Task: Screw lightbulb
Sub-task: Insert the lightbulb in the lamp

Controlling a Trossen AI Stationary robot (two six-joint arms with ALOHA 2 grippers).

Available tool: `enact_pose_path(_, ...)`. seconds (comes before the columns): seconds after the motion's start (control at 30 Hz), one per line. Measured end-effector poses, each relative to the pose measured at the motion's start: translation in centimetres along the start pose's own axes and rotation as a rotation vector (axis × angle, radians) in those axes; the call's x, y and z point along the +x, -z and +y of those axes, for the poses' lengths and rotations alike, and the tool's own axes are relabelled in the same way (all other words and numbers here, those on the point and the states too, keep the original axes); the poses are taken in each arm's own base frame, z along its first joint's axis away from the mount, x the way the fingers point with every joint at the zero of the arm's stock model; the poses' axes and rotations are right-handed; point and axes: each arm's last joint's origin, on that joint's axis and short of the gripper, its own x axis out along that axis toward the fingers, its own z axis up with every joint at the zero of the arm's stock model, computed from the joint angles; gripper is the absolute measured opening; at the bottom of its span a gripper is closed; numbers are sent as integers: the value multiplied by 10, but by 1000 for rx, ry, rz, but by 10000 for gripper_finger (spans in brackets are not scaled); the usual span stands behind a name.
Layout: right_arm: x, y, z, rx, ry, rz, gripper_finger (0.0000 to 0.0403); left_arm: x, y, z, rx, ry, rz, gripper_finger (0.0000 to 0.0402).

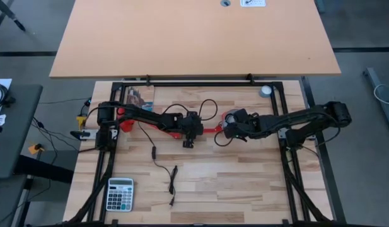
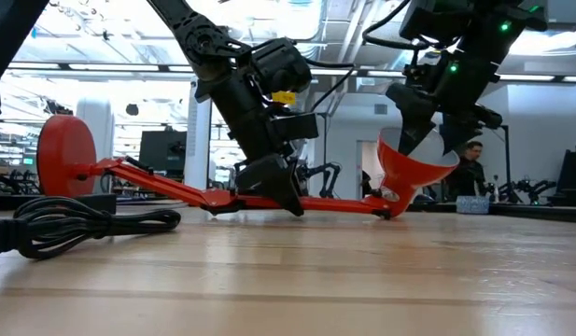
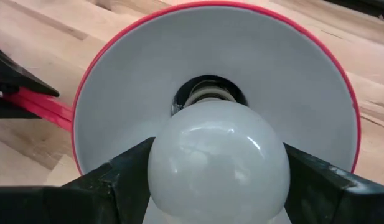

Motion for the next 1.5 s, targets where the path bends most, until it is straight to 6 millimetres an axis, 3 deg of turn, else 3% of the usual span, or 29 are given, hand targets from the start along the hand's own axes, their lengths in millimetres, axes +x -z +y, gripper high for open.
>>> enact_pose_path(0.33,3,-4,-2,90,10,-1,300,0,0,0,-1,0,-3,80)
enact_pose_path(0.7,3,-4,-2,121,10,-6,346,0,0,0,0,6,-3,80)
enact_pose_path(0.97,1,-6,-4,-36,10,-12,351,0,0,0,-4,6,-3,80)
enact_pose_path(1.23,-30,-22,-5,-292,4,-45,351,0,0,0,-6,7,-3,80)
enact_pose_path(1.37,-44,-10,1,-413,-47,-46,350,0,0,0,-8,7,-2,80)
enact_pose_path(1.5,-59,10,9,-396,-87,-69,350,0,0,0,-13,7,-2,80)
